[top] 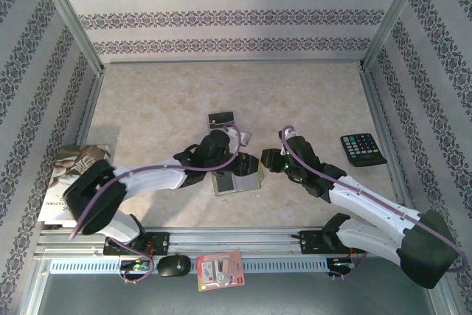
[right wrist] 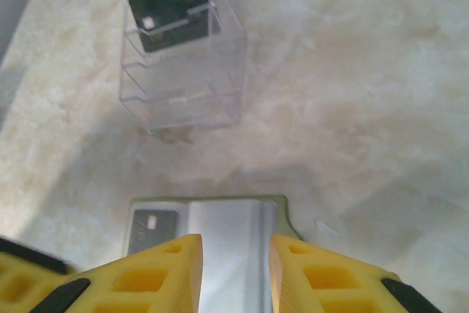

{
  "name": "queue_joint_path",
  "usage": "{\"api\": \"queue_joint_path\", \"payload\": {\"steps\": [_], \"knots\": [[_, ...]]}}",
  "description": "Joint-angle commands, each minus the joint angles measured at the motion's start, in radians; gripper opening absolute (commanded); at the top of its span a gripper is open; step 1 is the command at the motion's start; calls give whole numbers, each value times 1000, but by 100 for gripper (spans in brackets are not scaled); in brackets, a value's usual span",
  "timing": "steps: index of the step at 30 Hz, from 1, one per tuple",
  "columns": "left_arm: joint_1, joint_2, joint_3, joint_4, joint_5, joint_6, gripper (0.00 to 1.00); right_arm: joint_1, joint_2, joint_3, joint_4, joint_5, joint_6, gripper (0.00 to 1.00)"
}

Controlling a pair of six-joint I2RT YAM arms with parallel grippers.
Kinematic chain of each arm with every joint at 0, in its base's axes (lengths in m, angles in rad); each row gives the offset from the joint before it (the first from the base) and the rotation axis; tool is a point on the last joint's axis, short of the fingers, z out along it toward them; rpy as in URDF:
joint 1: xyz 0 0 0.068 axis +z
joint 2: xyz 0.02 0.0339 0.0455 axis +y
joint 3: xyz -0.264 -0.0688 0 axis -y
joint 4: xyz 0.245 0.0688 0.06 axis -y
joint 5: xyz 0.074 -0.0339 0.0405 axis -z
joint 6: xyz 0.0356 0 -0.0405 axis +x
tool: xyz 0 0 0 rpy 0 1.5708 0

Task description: Take the credit cards out of the card holder

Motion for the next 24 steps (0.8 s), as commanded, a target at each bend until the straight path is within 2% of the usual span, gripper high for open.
{"api": "queue_joint_path", "payload": {"steps": [1,5,8,12,16,24], "knots": [[32,-150,-38,-84,-161,64,18,24,60,28,-11,-71,-39,30],[127,-294,-145,-243,-252,39,19,86,186,97,20,-163,-62,31],[196,-354,-273,-226,-217,2,26,104,300,138,74,-267,-51,32],[209,-311,-329,-183,-154,16,29,129,438,198,96,-335,-46,34],[209,-235,-343,-104,-136,31,32,138,534,255,53,-314,-49,35],[205,-83,-292,-153,-139,81,30,193,548,309,-89,-76,-185,42]]}}
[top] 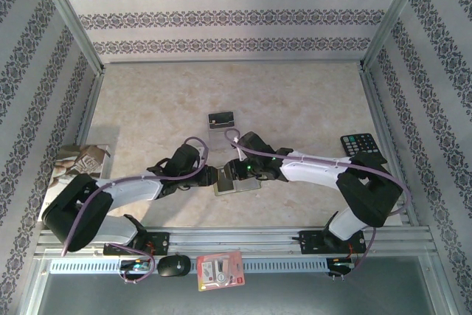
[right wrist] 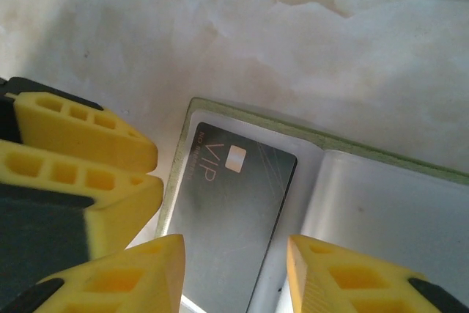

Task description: Take the credit cards out of the card holder

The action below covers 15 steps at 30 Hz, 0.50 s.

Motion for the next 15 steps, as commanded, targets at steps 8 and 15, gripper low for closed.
{"api": "queue_joint_path", "payload": {"steps": [8,15], "knots": [[-14,124,74,-32,-2,65,29,18,12,62,-129,189,-146,44],[-15,163,54,10,22,48,17,14,13,60,-123,173,-135,43]]}}
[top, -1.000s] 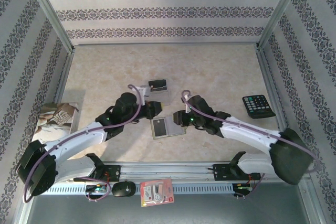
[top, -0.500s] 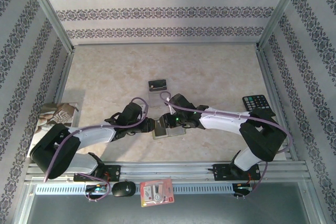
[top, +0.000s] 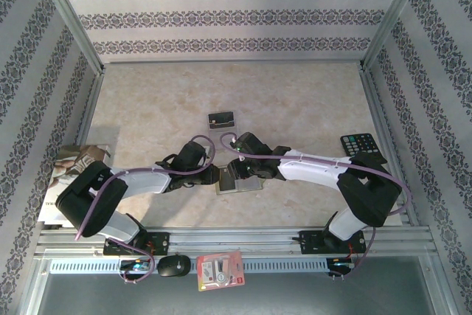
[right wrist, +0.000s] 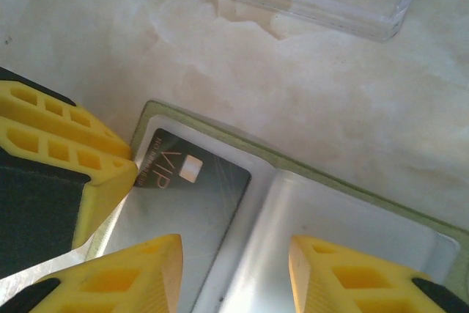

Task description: Take the credit cards out of the card holder

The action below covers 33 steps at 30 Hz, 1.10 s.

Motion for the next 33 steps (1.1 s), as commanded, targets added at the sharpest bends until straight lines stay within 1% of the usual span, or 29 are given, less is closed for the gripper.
{"api": "queue_joint_path", "payload": {"steps": [1,4,7,9,12,15,19,22,27,30,33], "knots": [[-12,41,-12,8,27,1,19,1,3,16,-22,24,-11,43],[-19,-10,-36,49,33,-16,26,-5,-13,8,-23,19,-7,43],[-42,-64,-10,6,-2,15,29,-15,-33,-12,-11,10,7,43],[-68,-62,29,-39,-27,44,29,-21,-40,-23,-9,7,15,43],[-93,-2,75,-93,-55,73,29,-27,-56,-39,-7,6,20,43],[-111,64,100,-151,-82,86,28,-32,-83,-58,-8,10,27,43],[-121,97,104,-183,-99,89,29,-32,-111,-73,-13,9,29,43],[-132,82,115,-218,-125,88,29,-30,-117,-80,-13,9,32,43],[-164,-26,121,-255,-191,90,30,-31,-120,-90,-3,10,35,43],[-165,-14,114,-235,-168,87,31,-31,-116,-93,4,2,39,43],[-165,36,96,-185,-143,67,31,-29,-116,-98,8,3,41,43]]}}
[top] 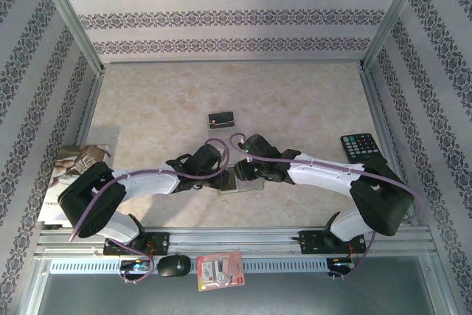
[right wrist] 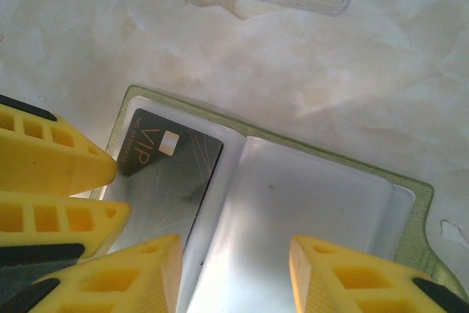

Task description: Take the credit cards out of the card holder

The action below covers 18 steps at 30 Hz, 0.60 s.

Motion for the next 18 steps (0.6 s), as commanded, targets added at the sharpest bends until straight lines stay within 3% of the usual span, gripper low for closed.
{"api": "queue_joint_path", "payload": {"steps": [1,5,11,18], "knots": [[-10,52,-33,12,9,-7,31,-6,-18,-19,7,-1,10,43],[-10,109,-61,87,40,-37,30,0,-29,-27,5,-2,11,43],[-10,126,-80,109,55,-50,15,12,-42,-37,14,-16,14,43],[-10,147,-81,97,49,-50,1,-1,-11,-38,24,-53,42,30]]}}
